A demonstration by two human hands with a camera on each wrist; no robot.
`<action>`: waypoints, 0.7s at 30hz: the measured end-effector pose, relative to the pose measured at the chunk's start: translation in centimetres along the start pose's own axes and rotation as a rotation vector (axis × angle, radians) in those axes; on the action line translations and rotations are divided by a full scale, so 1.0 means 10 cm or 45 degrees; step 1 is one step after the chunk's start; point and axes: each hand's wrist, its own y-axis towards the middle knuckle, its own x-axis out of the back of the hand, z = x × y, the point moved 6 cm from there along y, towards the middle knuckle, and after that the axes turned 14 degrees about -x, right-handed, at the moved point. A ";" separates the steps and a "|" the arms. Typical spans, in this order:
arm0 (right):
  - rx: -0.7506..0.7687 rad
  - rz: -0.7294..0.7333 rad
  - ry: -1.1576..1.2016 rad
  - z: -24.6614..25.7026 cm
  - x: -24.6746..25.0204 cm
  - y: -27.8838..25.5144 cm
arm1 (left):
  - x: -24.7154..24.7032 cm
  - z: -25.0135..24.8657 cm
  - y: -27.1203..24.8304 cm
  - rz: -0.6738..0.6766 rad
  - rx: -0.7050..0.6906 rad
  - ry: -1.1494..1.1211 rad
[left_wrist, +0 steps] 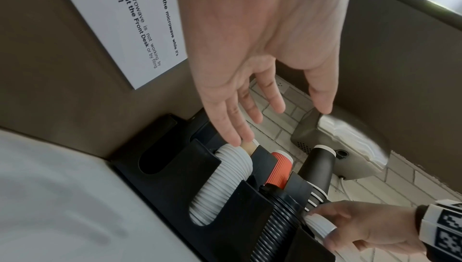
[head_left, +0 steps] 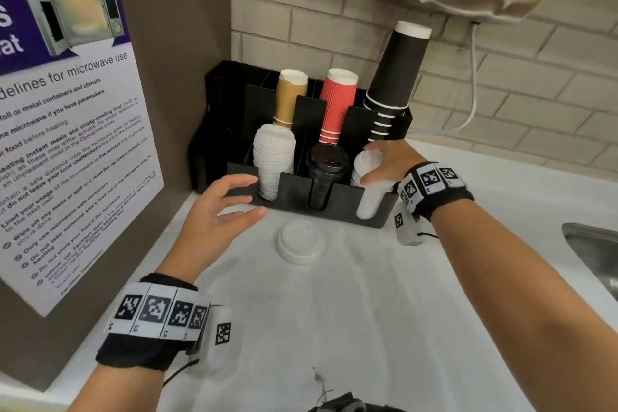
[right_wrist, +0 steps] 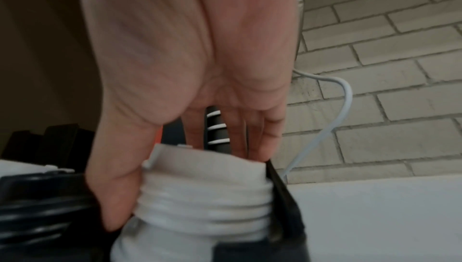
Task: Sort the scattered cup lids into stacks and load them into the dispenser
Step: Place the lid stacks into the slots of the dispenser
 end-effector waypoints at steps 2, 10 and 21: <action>-0.019 -0.001 -0.003 0.02 -0.03 -0.02 | 0.00 0.00 0.00 0.009 0.000 0.007; 0.037 0.137 -0.303 0.13 -0.08 -0.10 | 0.07 0.02 -0.01 -0.007 0.007 0.032; 0.041 -0.124 -0.697 -0.01 -0.25 -0.35 | 0.03 0.02 0.04 0.012 -0.007 0.018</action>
